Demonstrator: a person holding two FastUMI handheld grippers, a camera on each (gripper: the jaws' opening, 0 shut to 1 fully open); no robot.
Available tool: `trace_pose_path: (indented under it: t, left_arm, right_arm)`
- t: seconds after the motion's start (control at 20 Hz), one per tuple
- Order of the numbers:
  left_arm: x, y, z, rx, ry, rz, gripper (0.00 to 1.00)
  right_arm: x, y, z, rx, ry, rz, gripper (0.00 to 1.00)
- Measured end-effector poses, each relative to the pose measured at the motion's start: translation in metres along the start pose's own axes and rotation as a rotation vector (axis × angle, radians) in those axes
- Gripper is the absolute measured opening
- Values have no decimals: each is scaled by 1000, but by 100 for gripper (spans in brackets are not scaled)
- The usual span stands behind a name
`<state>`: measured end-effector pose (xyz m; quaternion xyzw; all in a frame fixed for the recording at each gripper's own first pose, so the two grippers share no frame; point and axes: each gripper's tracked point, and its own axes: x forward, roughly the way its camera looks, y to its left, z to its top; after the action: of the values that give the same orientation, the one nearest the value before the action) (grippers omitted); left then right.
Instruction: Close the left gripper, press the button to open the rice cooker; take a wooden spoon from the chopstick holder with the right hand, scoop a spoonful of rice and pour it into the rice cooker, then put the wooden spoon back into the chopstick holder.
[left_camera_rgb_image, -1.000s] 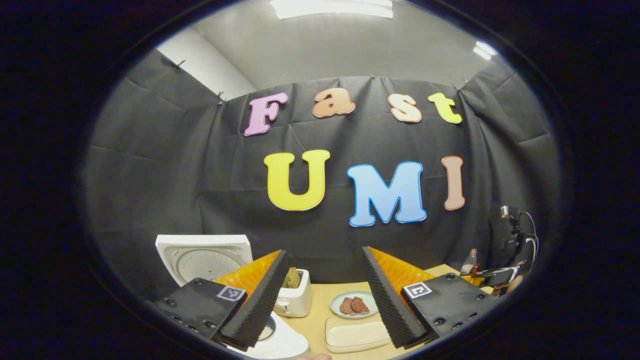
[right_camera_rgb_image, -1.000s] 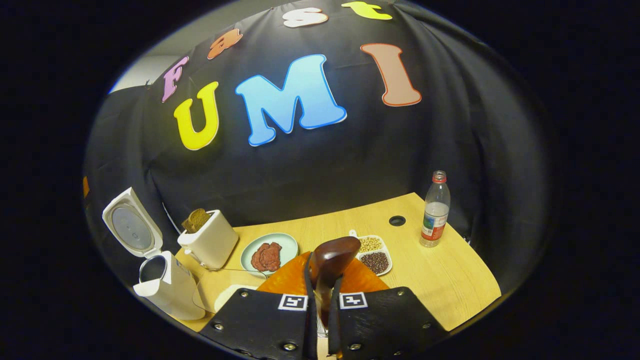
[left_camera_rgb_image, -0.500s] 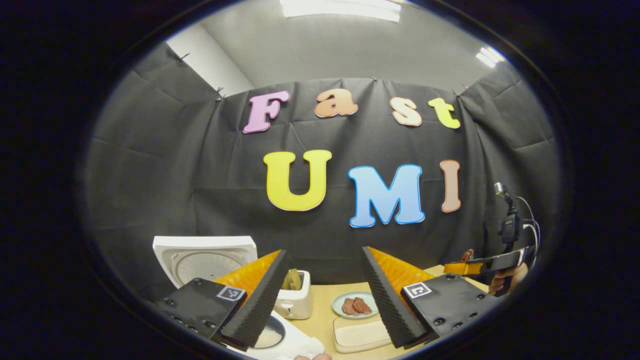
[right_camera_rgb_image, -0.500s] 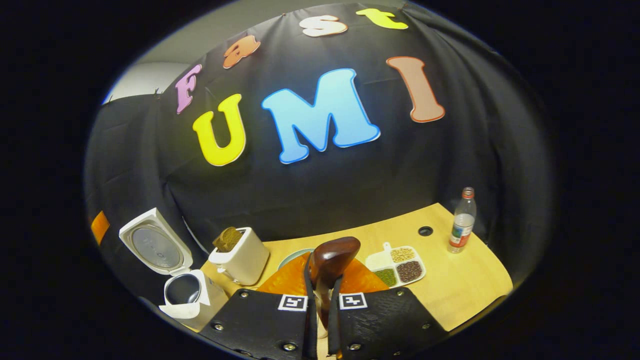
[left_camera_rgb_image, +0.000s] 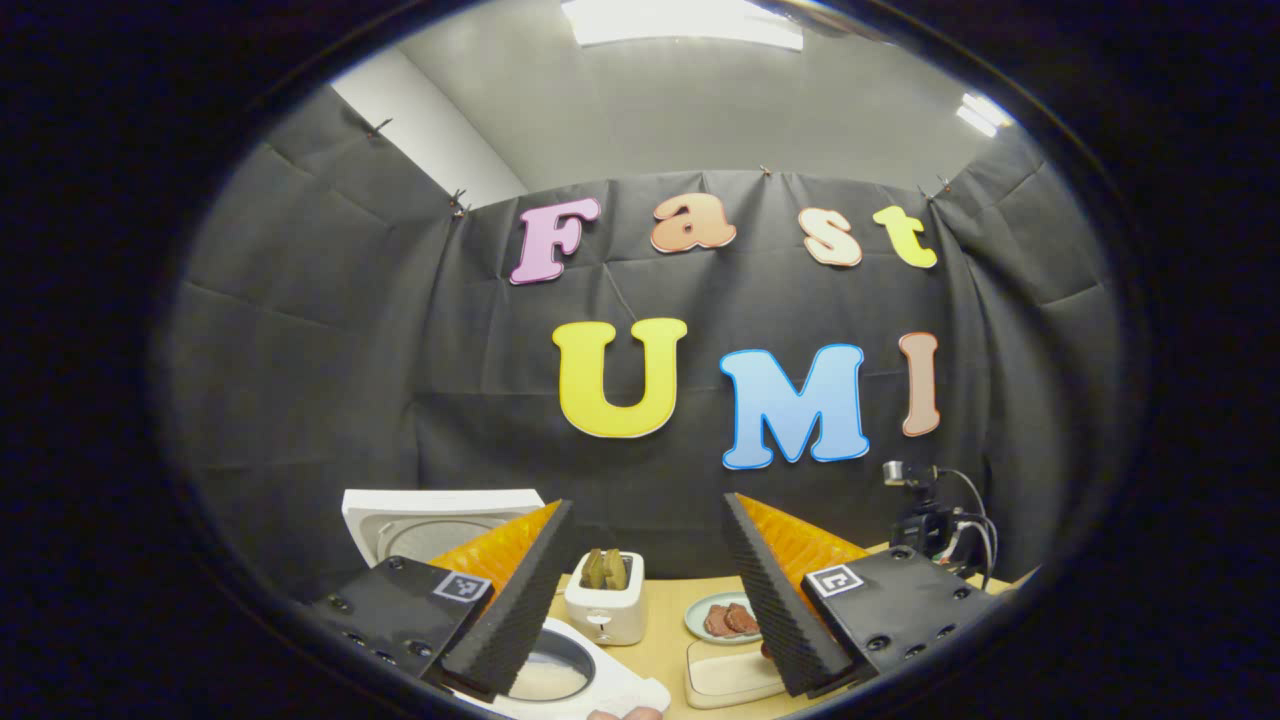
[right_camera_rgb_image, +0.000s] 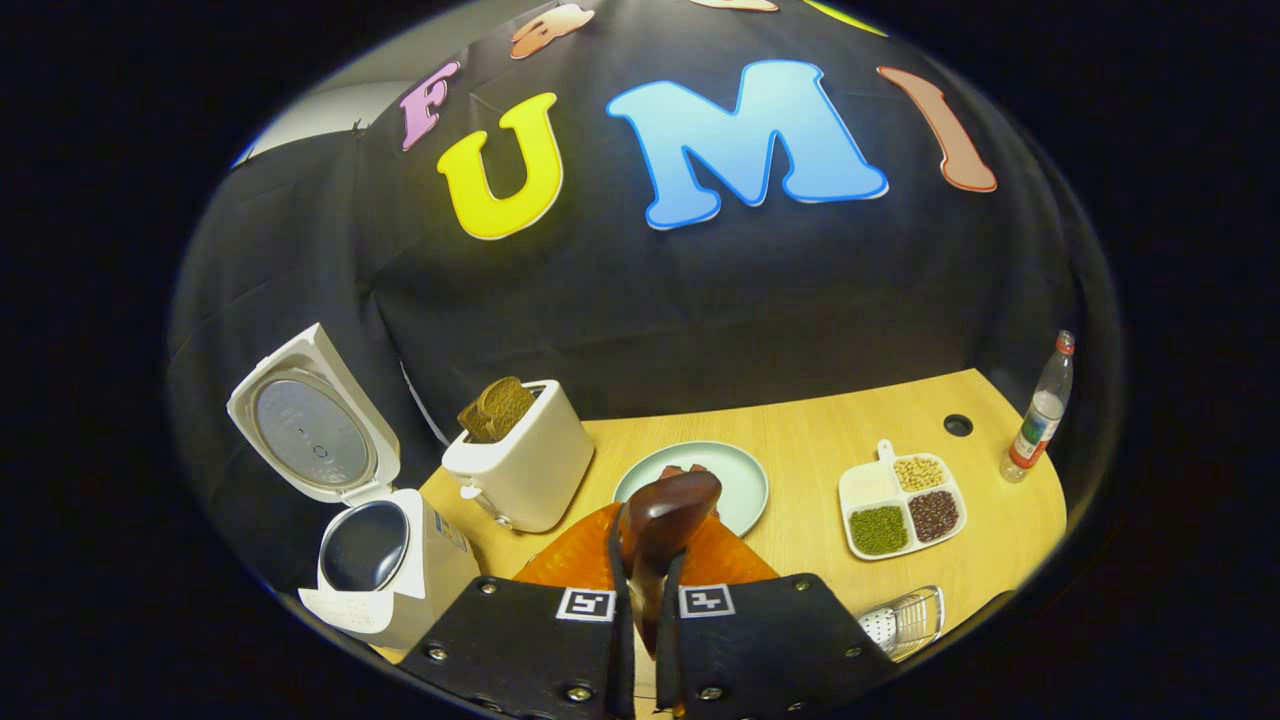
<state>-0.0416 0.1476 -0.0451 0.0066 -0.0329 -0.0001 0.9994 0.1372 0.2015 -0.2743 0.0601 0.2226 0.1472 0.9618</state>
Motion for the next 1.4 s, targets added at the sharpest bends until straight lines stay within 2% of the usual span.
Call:
trace_pose_path:
  t: [0.3,0.45,0.55,0.7,1.0,1.2,1.4]
  left_arm:
    - [-13,16,2,-8,11,44,100]
    - [-21,19,0,-30,18,58,100]
    - [-27,23,-5,-24,31,67,100]
    - [-29,21,-8,-9,42,66,100]
    - [-26,15,-7,-6,43,49,100]
    - [-21,5,-6,-12,46,21,100]
    - [-16,-6,-7,-5,49,6,100]
  right_arm:
    - [42,17,-38,-86,63,-25,9]
    - [49,35,-57,-104,101,8,9]
    - [48,49,-62,-71,113,49,9]
    - [46,47,-62,27,132,64,9]
    - [35,16,-50,337,134,79,9]
    - [20,1,-29,615,106,133,8]
    - [4,-3,4,740,60,210,8]
